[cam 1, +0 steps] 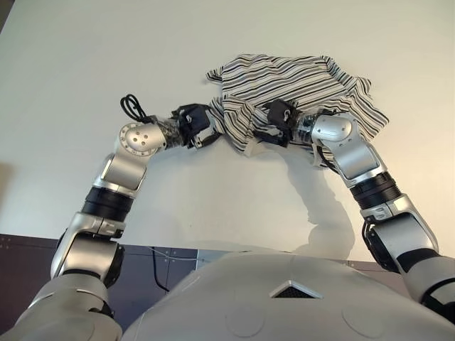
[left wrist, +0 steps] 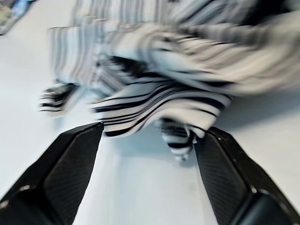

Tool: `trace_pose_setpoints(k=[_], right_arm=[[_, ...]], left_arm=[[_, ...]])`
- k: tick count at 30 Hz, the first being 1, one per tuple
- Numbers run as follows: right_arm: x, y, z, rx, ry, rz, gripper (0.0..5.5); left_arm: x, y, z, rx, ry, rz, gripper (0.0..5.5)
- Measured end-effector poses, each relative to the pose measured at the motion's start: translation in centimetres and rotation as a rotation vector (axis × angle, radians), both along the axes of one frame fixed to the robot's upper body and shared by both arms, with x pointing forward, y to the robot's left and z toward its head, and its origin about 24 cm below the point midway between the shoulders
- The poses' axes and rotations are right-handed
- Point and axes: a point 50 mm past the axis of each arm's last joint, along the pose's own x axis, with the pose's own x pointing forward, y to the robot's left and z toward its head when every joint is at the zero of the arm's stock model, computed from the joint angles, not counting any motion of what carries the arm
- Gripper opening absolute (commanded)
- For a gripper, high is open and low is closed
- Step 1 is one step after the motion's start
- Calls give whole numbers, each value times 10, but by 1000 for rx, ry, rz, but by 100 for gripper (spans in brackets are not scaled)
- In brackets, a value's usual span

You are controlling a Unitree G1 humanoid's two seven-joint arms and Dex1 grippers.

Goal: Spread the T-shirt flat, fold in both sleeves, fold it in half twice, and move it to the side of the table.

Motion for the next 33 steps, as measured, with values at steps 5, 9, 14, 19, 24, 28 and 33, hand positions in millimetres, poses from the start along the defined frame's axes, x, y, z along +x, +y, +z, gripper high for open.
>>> trace_pose_setpoints(k=[5,9,14,19,24,28,33], right_arm=[[-36,-17,4,-10,109,178,342],[-59,-47,21,58,255,246,342],[12,-48,57,344,85,-165,342],[35,-27,-3,93,134,-246,342],[57,-16,-3,42,115,-245,342],[80,-17,-3,1,29,-483,342],[97,-40,-3,-17,-11,-832,342]], left_arm=[[10,2,-8,-75,-14,137,342],[9,16,-14,-72,-56,238,342],[13,35,10,-222,-112,414,342],[1,-33,44,-402,6,-1,342],[-12,-51,6,-265,232,-150,342],[-33,-44,3,-141,296,-288,342],[-79,-28,6,-63,300,-419,342]])
